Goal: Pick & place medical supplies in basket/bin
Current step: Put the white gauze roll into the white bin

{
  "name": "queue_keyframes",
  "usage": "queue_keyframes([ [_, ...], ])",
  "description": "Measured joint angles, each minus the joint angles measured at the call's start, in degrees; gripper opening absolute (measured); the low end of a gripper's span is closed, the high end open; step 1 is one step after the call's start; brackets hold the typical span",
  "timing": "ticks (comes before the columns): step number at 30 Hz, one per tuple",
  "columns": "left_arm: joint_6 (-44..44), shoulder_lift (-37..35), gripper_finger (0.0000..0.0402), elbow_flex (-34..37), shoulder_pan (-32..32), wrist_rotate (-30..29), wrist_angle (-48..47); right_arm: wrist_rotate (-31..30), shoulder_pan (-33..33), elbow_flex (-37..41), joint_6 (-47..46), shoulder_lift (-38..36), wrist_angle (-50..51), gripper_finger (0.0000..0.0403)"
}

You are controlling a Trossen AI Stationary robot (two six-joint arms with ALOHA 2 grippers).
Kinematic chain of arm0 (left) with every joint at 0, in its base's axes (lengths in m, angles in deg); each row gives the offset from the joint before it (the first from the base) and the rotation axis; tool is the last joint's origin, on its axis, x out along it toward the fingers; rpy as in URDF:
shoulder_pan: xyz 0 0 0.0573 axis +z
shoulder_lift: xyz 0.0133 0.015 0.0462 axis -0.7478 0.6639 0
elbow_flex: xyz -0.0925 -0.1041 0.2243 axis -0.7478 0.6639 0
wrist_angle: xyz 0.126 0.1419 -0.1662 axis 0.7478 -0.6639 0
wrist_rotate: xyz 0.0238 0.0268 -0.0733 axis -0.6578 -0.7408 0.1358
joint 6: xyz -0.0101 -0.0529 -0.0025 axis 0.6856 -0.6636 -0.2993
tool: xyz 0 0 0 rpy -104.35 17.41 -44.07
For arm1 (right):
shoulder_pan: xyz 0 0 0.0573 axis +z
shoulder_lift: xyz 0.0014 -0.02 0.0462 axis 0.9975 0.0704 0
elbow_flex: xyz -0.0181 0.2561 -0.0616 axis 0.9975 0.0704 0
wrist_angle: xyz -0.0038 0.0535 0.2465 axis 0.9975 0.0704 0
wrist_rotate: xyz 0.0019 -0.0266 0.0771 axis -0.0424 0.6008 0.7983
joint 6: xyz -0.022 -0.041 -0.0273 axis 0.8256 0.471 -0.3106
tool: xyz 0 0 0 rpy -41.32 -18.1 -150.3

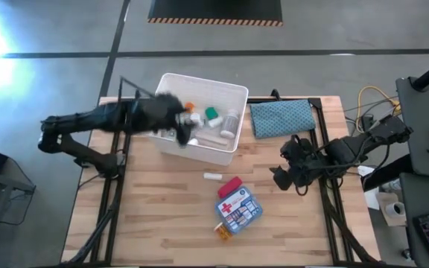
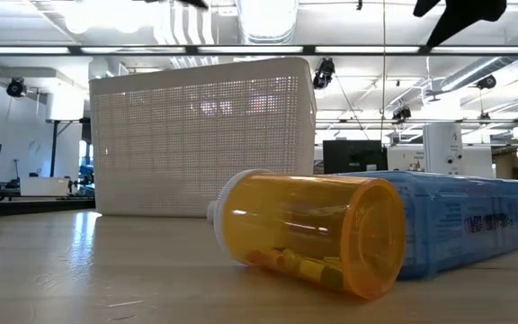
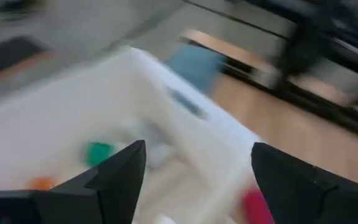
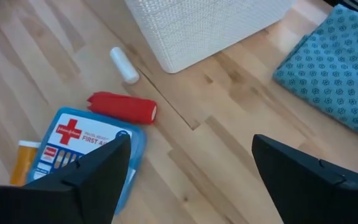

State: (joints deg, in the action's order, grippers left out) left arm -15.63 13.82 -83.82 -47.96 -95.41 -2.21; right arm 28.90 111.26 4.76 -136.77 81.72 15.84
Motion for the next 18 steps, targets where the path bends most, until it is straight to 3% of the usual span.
queue_keyframes([
  [4,-3.8,1.3,0.0256,4.0,-15.3,-2.0,1.0,0.0,-0.1,0.1,1.1,0.0,-0.3,0.0316],
  [7,-10.9,3.7,0.0251,10.8,-23.2,-11.1,4.5,-0.1,-0.7,0.1,2.8,0.0,-0.4,0.0312],
  [9,-13.4,5.3,0.025,16.0,-25.7,-15.2,10.2,0.0,-1.0,0.1,4.1,0.0,-0.7,0.031],
  [13,-13.9,9.7,0.0249,23.5,-27.5,-16.0,22.6,0.0,-1.5,0.1,4.4,0.0,-0.9,0.0308],
  [18,-11.3,16.6,0.0249,22.1,-27.1,-16.2,23.8,0.8,-1.6,0.1,4.5,0.0,-3.8,0.0307],
])
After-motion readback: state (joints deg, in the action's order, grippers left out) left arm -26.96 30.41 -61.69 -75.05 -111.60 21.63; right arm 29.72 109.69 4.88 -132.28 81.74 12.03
